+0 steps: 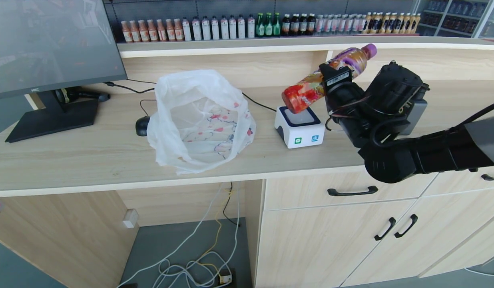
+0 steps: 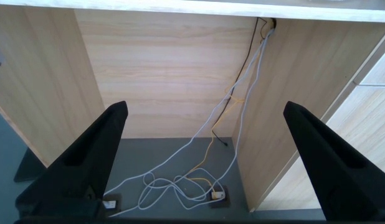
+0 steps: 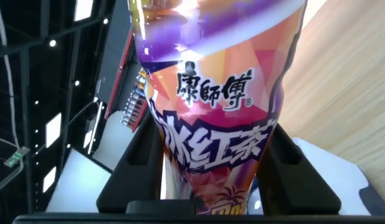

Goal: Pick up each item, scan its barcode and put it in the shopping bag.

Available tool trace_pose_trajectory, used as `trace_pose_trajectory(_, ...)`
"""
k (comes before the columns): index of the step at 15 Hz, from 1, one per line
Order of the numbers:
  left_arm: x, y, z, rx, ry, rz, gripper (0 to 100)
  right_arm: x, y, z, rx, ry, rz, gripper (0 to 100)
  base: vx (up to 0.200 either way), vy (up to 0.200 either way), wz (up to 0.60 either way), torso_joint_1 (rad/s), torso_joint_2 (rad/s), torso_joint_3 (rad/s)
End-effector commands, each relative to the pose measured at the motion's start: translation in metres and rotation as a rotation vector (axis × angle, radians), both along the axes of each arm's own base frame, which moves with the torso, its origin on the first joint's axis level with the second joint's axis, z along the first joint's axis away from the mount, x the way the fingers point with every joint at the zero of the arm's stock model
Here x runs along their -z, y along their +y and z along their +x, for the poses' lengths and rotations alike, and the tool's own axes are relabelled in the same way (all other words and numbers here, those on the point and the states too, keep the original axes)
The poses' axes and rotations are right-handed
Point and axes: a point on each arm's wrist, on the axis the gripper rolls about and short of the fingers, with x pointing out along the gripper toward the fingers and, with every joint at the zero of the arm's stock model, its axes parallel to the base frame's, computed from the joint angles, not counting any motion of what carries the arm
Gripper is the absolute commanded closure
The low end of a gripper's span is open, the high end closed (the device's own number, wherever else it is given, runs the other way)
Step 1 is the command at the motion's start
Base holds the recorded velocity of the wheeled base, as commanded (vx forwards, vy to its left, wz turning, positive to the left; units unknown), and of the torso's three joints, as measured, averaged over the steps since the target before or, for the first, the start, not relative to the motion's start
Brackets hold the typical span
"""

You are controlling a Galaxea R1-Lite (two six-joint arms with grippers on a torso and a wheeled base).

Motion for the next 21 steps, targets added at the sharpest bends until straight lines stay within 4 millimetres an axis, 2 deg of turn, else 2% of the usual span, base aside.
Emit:
trace_pose_trajectory(1, 0.0, 0.0, 0.0, 0.0, -0.001, 0.0, 0, -0.041, 0.011, -0.038, -0.054, -0.103, -0.033, 100, 0.0, 0.0, 0.0, 0.0, 0.0, 0.0)
trace_pose_trajectory(2, 0.0, 0.0, 0.0, 0.0, -0.001, 0.0, 0, -0.053, 0.016, -0.052, -0.071, -0.142, -0.085, 100, 0.0, 0.0, 0.0, 0.0, 0.0, 0.0)
trace_pose_trajectory(5, 0.0, 0.0, 0.0, 0.0, -0.001, 0.0, 0, -0.068, 0.033, -0.076, -0.021, -0.245, -0.313, 100, 0.0, 0.0, 0.0, 0.0, 0.0, 0.0)
trace_pose_trajectory(7, 0.0, 0.0, 0.0, 0.0, -0.001, 0.0, 0, -0.068, 0.036, -0.08, 0.047, -0.281, -0.464, 100, 0.0, 0.0, 0.0, 0.0, 0.0, 0.0)
trace_pose_trajectory(11, 0.0, 0.0, 0.0, 0.0, -0.001, 0.0, 0, -0.053, 0.031, -0.09, 0.131, -0.329, -0.73, 100, 0.0, 0.0, 0.0, 0.0, 0.0, 0.0)
trace_pose_trajectory(12, 0.0, 0.0, 0.0, 0.0, -0.001, 0.0, 0, -0.045, 0.03, -0.09, 0.163, -0.347, -0.775, 100, 0.0, 0.0, 0.0, 0.0, 0.0, 0.0)
trace_pose_trajectory(14, 0.0, 0.0, 0.0, 0.002, -0.001, 0.006, 0, -0.014, 0.033, -0.085, 0.194, -0.379, -0.787, 100, 0.0, 0.0, 0.0, 0.0, 0.0, 0.0)
trace_pose_trajectory(15, 0.0, 0.0, 0.0, 0.0, -0.001, 0.009, 0, -0.004, 0.034, -0.085, 0.193, -0.382, -0.807, 100, 0.0, 0.0, 0.0, 0.0, 0.0, 0.0)
trace_pose_trajectory(19, 0.0, 0.0, 0.0, 0.0, -0.001, 0.004, 0, 0.012, 0.023, -0.074, 0.22, -0.35, -0.826, 100, 0.0, 0.0, 0.0, 0.0, 0.0, 0.0)
trace_pose_trajectory(21, 0.0, 0.0, 0.0, 0.0, -0.001, 0.004, 0, 0.021, 0.025, -0.079, 0.197, -0.338, -0.839, 100, 0.0, 0.0, 0.0, 0.0, 0.0, 0.0)
